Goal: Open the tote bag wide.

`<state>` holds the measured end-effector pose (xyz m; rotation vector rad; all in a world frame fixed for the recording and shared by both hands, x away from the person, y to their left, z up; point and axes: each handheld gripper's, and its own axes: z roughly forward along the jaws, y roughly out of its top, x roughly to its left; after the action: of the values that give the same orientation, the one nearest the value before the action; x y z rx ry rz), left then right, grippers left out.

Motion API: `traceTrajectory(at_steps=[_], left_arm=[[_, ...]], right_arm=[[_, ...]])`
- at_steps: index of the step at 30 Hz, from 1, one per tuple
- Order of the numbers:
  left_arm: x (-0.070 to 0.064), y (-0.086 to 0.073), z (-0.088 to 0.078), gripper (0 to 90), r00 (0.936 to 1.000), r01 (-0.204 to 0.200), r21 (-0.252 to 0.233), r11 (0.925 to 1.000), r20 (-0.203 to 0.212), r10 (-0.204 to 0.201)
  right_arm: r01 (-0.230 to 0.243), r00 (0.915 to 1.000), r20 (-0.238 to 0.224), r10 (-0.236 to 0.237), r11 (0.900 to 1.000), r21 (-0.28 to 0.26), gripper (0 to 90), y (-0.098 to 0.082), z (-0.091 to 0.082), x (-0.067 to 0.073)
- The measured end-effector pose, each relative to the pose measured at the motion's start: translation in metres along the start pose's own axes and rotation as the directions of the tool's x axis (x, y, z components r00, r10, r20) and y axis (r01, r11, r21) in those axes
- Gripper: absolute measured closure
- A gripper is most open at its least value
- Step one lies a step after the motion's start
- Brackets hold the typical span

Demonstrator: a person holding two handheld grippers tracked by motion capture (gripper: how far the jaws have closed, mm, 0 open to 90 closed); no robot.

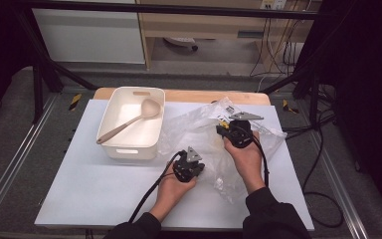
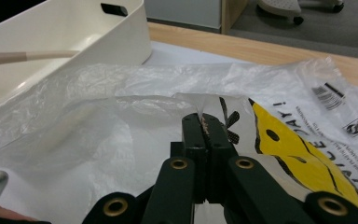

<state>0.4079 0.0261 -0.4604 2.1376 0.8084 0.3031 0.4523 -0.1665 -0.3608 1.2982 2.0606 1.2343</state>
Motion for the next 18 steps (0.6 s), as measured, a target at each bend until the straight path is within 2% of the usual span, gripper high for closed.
traceTrajectory(at_steps=[3, 10, 18], left_arm=[[0.001, 0.0, 0.0, 90.0, 0.9999, 0.012, 0.0, 0.9999, 0.008, -0.012], [0.001, 0.0, 0.0, 90.0, 0.9999, 0.013, 0.001, 0.9999, 0.008, -0.013], [0.002, 0.0, 0.0, 90.0, 0.9998, 0.016, 0.002, 0.9999, 0.013, -0.016]], right_arm=[[0.013, 0.9998, 0.014, -0.013, 1.0, -0.013, 90.0, 0.011, -0.005, 0.002], [0.029, 0.9994, 0.022, -0.028, 0.999, -0.03, 90.0, 0.034, -0.01, 0.001], [0.026, 0.9992, 0.032, -0.025, 0.999, -0.029, 90.0, 0.045, -0.009, -0.002]])
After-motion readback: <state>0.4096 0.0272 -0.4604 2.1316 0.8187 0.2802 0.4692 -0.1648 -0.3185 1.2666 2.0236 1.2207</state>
